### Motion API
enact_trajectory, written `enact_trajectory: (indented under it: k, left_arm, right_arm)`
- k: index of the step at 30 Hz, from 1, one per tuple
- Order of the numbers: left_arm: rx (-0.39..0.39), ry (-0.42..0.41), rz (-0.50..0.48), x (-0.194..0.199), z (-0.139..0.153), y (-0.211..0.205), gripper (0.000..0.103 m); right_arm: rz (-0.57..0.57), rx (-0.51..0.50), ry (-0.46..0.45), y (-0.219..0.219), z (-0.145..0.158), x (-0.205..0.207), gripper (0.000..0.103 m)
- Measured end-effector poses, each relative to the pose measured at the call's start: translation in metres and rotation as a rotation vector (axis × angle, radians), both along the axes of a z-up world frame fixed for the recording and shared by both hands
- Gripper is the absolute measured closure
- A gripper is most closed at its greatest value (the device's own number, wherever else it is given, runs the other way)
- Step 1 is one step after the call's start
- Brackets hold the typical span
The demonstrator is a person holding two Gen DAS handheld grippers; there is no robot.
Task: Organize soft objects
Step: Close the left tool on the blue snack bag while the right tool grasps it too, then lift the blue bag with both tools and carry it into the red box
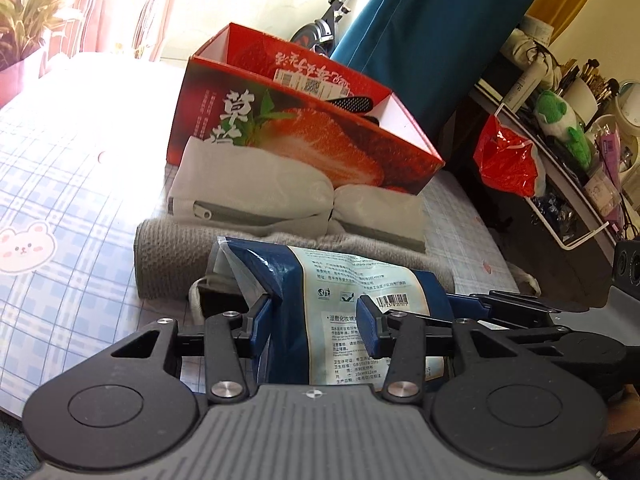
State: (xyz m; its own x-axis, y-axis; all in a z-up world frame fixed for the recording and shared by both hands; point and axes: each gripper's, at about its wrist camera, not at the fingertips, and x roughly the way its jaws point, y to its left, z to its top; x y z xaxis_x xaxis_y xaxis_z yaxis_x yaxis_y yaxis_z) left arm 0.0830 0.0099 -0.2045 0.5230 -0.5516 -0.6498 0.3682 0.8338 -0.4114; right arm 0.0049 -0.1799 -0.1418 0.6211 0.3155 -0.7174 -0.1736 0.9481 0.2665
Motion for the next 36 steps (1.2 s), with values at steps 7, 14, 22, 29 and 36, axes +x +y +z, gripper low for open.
enact_trajectory:
  k: [7,14,22,29,36]
  left_arm:
    - [-0.01,-0.033,-0.003,0.0,0.011,-0.002,0.057]
    - [-0.024,-0.056,-0.004,0.004,0.019,-0.003,0.057]
    - [-0.038,-0.062,-0.007,0.006,0.022,-0.004,0.057]
    - [-0.039,-0.059,-0.01,0.007,0.02,-0.004,0.057]
    - [-0.039,-0.06,-0.012,0.008,0.022,-0.004,0.057]
  right_arm:
    - [-0.003,-0.009,-0.029,-0.001,0.007,0.002,0.051]
    - [-0.003,-0.017,-0.063,-0.003,0.016,0.004,0.051]
    - [-0.001,-0.031,-0.095,-0.004,0.024,0.006,0.051]
    - [-0.002,-0.033,-0.101,-0.004,0.023,0.006,0.051]
    - [0.0,-0.031,-0.119,-0.006,0.024,0.007,0.051]
